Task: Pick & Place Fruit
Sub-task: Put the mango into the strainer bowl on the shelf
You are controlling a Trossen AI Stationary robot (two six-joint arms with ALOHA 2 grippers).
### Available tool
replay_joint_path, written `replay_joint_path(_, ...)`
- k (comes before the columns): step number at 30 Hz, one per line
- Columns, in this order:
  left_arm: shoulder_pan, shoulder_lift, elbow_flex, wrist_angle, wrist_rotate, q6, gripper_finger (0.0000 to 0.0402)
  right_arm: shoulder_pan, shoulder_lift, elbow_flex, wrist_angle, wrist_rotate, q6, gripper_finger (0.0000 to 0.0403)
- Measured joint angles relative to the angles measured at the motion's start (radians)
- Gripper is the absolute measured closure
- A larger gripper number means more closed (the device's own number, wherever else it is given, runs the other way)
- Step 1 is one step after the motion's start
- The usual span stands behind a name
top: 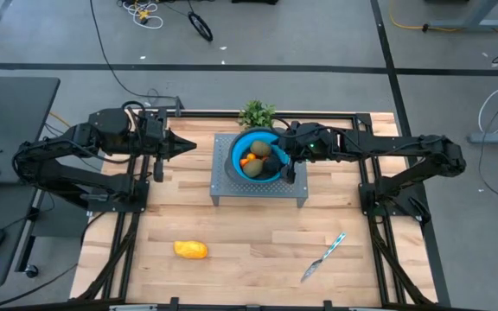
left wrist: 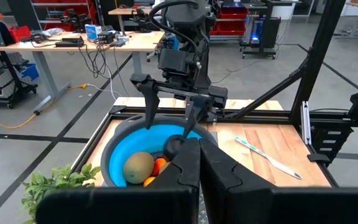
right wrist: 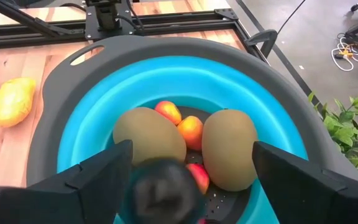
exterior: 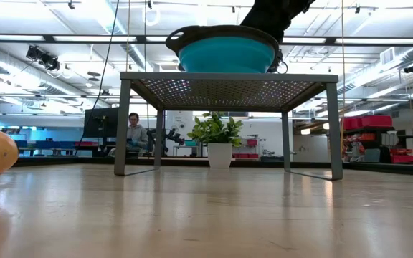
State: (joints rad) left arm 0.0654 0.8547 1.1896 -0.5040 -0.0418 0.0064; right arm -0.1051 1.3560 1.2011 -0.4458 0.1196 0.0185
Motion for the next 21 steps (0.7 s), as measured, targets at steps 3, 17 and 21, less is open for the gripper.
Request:
replay_joint_path(3,0.000,0.000,0.000,0.000,0.000,-0.001,0.0397,0.000,0.000,0.000,0.000,0.000,-0.002,0.0061)
replay_joint_path(17,0.000,0.000,0.000,-0.001,-0.019,-0.010,0.0397,0.015,-0.052,0.000,0.001,0.001,-0.008,0.0065)
replay_joint_path(21,0.000,0.000,0.000,-0.001,-0.026,-0.003,0.0397,0.023,-0.097,0.000,0.002,0.001,-0.008,0.0074)
